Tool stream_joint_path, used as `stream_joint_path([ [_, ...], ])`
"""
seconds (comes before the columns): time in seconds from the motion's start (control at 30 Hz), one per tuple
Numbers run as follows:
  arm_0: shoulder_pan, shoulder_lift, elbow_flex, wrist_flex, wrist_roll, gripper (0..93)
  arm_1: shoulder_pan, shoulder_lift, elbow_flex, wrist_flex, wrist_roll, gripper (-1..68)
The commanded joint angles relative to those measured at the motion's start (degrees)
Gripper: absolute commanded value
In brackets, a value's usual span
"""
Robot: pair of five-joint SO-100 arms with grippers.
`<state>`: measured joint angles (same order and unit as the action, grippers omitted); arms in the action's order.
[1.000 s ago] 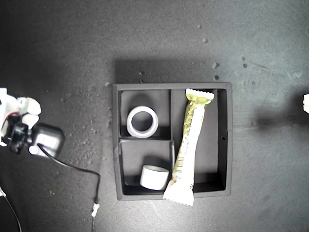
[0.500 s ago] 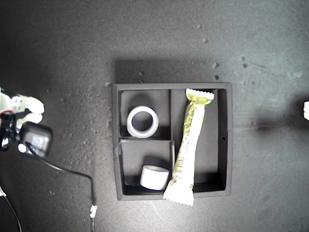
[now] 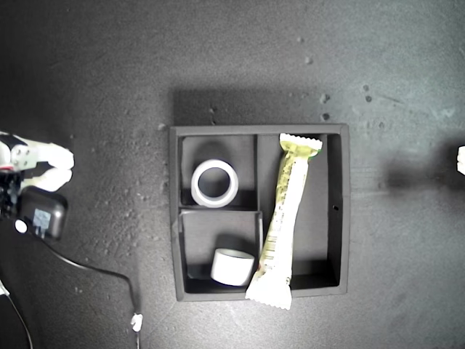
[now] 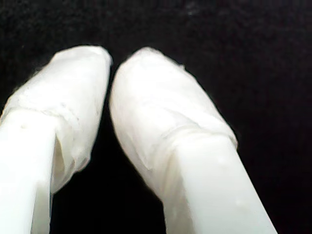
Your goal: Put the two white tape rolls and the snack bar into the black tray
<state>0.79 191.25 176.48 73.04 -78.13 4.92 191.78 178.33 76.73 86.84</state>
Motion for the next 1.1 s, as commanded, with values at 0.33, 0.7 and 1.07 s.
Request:
stream_joint_path([
  [0.33, 2.2, 2.81, 3.34, 6.94, -15.29, 0.2, 0.0, 0.26, 0.62, 0.0, -12.04, 0.0],
  [0.7, 2.29, 2.81, 3.34, 6.94, 2.29, 0.3, 0.0, 0.26, 0.62, 0.0, -12.04, 0.0],
  [1.07, 2.29, 2.81, 3.34, 6.94, 2.29, 0.3, 0.0, 0.26, 0.62, 0.0, -12.04, 0.0],
])
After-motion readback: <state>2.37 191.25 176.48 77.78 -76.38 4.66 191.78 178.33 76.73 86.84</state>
